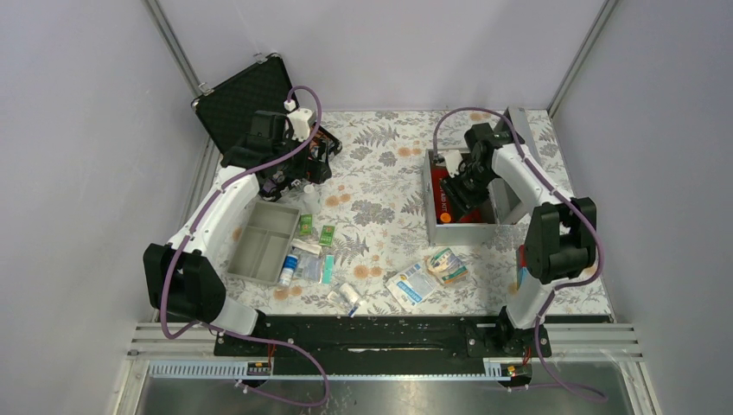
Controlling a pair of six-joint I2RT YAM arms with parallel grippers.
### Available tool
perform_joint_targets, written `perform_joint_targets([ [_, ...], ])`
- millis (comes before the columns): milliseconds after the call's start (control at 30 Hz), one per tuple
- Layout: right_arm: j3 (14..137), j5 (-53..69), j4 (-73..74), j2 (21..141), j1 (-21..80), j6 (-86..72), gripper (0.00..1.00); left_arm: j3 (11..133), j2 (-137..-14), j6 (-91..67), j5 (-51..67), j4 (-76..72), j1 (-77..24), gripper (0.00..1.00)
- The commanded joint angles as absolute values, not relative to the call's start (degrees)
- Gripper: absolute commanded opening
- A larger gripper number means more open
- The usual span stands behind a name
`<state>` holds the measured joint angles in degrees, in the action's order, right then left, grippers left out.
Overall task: Organize the medicine kit
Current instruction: Adjust the pill bottle in the medicine box.
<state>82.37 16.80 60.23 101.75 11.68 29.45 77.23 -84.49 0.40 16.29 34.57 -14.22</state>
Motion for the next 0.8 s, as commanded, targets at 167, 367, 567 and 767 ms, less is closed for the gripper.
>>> perform_joint_targets([
  [167,88.0,28.0,63.8,102.1,11.7,27.8,0.51,77.5,-83.2,0.2,17.3,32.2,-13.9,0.99],
  [367,87.7,23.5,62.9,104.0,11.7,28.3,0.49,77.3,-83.1,0.2,17.1,32.1,-13.8,0.99],
  [567,86.0,21.5,61.1,104.6,11.7,27.8,0.48,77.5,-83.3,0.2,17.3,32.2,-13.9,0.99],
  [767,84.6,9.8,59.3,106.2,11.7,25.2,0.45,77.6,-83.5,0.2,17.5,32.3,-13.8,0.99],
])
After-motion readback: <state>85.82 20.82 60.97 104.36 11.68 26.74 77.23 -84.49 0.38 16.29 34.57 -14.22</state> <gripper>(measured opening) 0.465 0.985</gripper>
